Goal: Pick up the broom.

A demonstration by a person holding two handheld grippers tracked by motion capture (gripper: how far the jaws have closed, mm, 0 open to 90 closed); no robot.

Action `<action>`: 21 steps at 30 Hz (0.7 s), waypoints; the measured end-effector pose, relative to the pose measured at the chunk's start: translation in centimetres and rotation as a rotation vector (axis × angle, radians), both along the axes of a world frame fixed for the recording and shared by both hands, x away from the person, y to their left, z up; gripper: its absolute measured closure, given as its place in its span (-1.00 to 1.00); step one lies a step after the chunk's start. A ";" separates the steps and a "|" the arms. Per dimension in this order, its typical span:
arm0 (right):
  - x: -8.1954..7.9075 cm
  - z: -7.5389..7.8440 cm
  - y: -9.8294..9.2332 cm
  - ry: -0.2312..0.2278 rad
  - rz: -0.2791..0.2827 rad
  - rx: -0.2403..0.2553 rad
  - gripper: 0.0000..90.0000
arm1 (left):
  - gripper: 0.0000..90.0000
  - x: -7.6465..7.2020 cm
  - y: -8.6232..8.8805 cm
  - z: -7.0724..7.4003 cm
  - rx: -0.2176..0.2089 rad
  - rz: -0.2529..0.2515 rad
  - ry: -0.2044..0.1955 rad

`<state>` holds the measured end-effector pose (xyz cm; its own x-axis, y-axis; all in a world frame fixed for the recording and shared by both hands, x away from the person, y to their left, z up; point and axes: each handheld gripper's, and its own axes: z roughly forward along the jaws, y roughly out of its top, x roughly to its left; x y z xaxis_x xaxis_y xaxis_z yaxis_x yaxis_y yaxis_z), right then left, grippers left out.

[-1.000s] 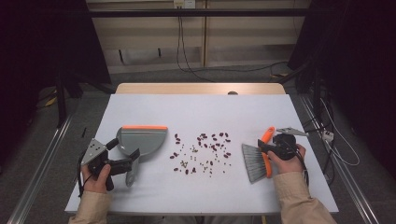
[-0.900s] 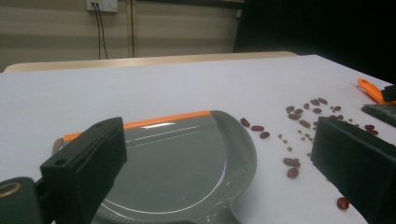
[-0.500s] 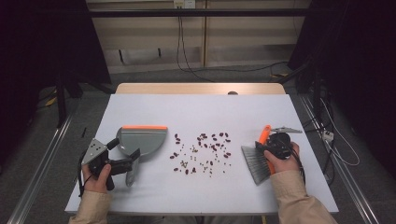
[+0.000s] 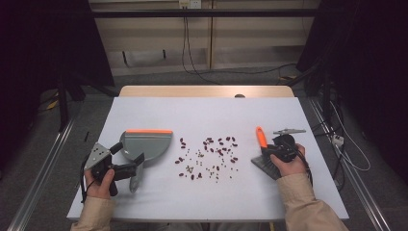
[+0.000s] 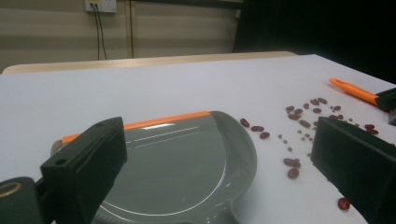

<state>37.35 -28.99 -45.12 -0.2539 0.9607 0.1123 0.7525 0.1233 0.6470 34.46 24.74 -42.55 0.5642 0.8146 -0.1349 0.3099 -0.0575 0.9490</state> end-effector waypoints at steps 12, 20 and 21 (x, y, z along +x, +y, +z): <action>0.5 -0.1 0.3 0.035 0.019 -0.030 0.48 | -0.92 0.0 -0.3 0.0 0.012 -0.005 -0.003; 0.6 -0.1 0.3 0.051 -0.009 -0.018 0.49 | -0.92 0.1 -0.2 0.0 0.005 -0.004 -0.005; 0.7 -0.1 0.3 0.051 -0.011 -0.016 0.49 | -0.92 0.1 -0.3 0.0 0.004 -0.005 -0.005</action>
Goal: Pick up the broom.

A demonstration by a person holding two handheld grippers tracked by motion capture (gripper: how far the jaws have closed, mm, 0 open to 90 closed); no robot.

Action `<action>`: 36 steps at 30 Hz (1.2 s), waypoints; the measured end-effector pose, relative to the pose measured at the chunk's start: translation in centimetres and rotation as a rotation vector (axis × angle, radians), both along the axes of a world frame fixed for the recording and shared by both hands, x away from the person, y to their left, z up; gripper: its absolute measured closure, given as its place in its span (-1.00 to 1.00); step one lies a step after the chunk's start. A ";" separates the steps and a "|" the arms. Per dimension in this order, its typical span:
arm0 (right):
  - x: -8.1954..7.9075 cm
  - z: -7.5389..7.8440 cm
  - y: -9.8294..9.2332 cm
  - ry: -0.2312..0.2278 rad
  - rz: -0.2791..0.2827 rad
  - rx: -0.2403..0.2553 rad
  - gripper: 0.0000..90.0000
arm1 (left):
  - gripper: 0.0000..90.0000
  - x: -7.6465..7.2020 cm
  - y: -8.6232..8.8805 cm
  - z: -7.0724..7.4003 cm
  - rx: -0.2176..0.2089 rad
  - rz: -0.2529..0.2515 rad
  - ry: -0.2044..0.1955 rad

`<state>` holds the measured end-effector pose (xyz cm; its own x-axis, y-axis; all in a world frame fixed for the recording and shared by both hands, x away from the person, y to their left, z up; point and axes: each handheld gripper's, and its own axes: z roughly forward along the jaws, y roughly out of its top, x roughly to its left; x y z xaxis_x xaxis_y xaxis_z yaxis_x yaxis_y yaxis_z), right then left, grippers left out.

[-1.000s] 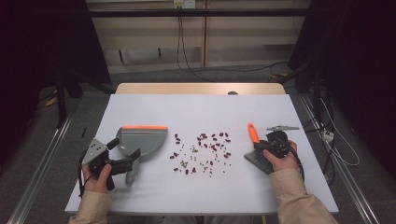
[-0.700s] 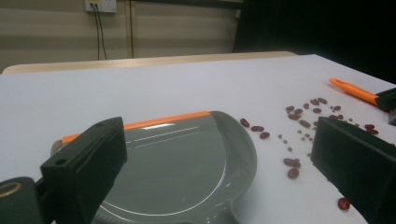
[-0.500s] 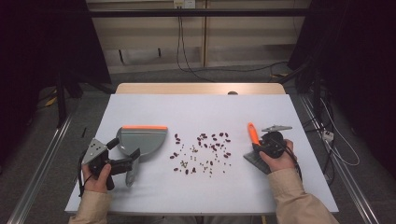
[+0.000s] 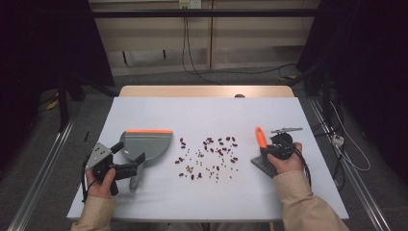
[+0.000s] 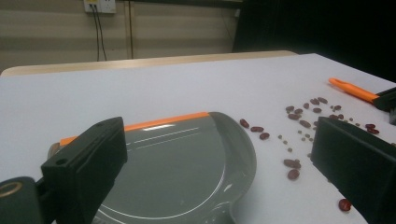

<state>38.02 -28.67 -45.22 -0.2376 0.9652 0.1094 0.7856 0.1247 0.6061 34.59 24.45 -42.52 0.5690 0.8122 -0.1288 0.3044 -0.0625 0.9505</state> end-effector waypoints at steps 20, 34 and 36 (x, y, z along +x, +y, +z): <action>-0.1 0.2 -0.7 -0.015 -0.020 0.070 0.53 | -0.92 -0.1 0.1 0.3 0.003 0.004 -0.017; -1.4 2.8 -1.7 -0.198 -0.024 0.201 0.56 | -0.92 -0.3 0.0 0.8 0.000 0.012 -0.026; -1.5 3.2 -1.8 -0.222 -0.022 0.222 0.57 | -0.92 -0.3 0.0 1.0 -0.004 0.013 -0.028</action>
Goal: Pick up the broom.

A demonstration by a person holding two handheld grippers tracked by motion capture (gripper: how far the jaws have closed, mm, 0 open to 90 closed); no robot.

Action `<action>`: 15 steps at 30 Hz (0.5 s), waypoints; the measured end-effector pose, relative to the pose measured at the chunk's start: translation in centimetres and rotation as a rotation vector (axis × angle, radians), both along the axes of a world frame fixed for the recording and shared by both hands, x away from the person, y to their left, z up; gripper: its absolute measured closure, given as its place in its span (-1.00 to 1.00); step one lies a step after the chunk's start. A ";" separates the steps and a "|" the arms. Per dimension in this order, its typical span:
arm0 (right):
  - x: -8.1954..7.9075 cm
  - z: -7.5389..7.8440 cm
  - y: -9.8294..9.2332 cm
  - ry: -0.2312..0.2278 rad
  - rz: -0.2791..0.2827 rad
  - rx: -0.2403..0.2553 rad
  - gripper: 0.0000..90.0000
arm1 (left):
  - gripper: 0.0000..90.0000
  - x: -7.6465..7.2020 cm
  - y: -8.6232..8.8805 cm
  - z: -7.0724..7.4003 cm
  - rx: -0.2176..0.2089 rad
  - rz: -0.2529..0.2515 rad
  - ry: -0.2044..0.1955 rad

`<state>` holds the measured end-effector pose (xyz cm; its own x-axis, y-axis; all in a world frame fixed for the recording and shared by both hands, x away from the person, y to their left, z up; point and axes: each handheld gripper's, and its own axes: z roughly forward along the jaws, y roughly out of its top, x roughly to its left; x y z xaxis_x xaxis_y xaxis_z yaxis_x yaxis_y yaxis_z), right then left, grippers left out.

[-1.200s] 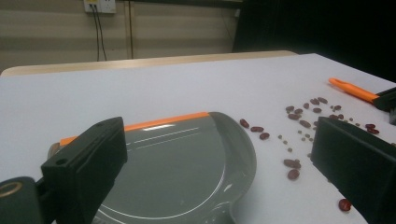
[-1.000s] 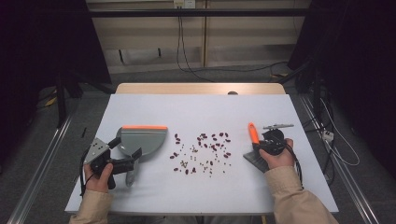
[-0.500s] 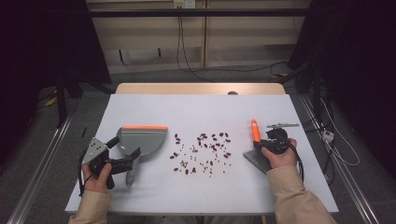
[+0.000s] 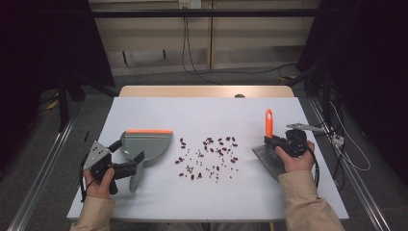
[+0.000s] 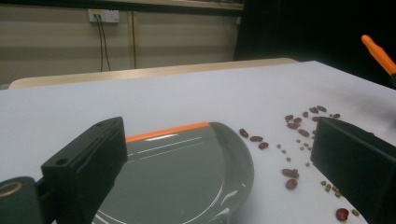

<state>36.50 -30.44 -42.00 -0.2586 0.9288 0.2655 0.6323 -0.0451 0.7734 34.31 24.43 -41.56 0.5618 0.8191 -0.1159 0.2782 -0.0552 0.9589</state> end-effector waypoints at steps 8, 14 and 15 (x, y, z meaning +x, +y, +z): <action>-1.0 1.9 -0.1 -0.117 0.004 0.067 0.58 | -0.92 -0.2 -1.4 1.7 0.002 -0.048 -0.013; -1.3 3.0 0.5 -0.172 0.019 0.091 0.58 | -0.92 0.2 -3.5 2.7 0.038 -0.107 0.000; -1.3 3.2 0.6 -0.179 0.021 0.090 0.58 | -0.92 0.2 -3.8 2.9 0.037 -0.119 0.002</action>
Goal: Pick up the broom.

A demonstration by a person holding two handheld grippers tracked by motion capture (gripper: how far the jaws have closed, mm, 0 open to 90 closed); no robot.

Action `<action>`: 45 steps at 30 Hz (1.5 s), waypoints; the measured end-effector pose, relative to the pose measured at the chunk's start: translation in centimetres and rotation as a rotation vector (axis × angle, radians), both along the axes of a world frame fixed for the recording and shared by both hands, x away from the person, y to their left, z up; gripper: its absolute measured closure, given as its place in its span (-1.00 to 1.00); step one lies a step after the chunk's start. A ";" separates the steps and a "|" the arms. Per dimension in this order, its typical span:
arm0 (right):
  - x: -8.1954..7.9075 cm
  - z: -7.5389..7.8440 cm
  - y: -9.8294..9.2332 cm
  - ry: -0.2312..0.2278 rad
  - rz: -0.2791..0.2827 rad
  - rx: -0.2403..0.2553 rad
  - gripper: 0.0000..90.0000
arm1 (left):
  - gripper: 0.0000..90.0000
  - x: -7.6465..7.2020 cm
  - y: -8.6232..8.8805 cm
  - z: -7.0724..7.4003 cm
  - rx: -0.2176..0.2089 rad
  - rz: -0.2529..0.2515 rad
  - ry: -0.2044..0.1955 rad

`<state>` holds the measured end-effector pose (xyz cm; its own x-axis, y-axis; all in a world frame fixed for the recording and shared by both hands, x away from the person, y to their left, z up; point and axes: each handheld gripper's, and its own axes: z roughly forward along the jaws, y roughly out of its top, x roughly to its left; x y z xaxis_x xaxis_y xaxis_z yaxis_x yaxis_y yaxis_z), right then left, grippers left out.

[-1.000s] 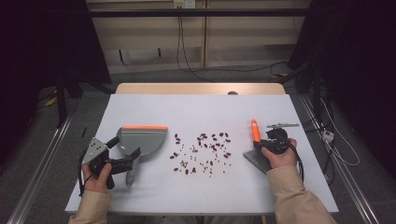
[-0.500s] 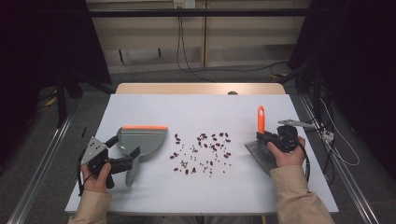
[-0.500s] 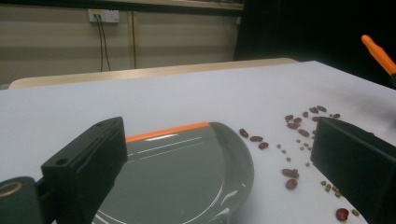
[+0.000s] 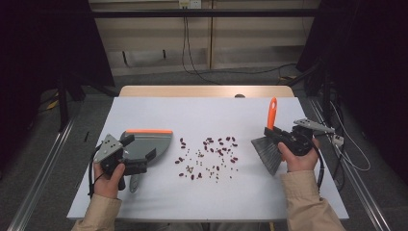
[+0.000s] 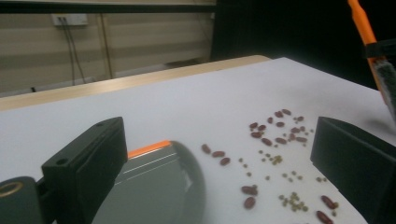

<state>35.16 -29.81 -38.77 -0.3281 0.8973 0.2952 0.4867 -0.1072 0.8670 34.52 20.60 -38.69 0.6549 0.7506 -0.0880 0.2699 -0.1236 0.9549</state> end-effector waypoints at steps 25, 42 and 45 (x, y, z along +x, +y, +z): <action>1.4 2.9 6.5 -0.101 0.079 0.024 0.58 | -0.87 1.8 -7.7 1.9 -0.036 -0.239 0.054; 2.8 3.2 11.1 -0.115 0.146 0.021 0.58 | -0.56 3.5 -12.2 1.0 -0.067 -0.291 0.147; 2.9 3.2 12.0 -0.120 0.156 0.020 0.58 | -0.47 3.7 -12.8 0.8 -0.069 -0.289 0.154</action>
<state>38.09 -17.79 -35.53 -0.4965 0.8273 0.2628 0.3920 -0.0564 0.9182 38.23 7.78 -37.85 0.8150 0.5242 -0.2469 0.3750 -0.1524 0.9144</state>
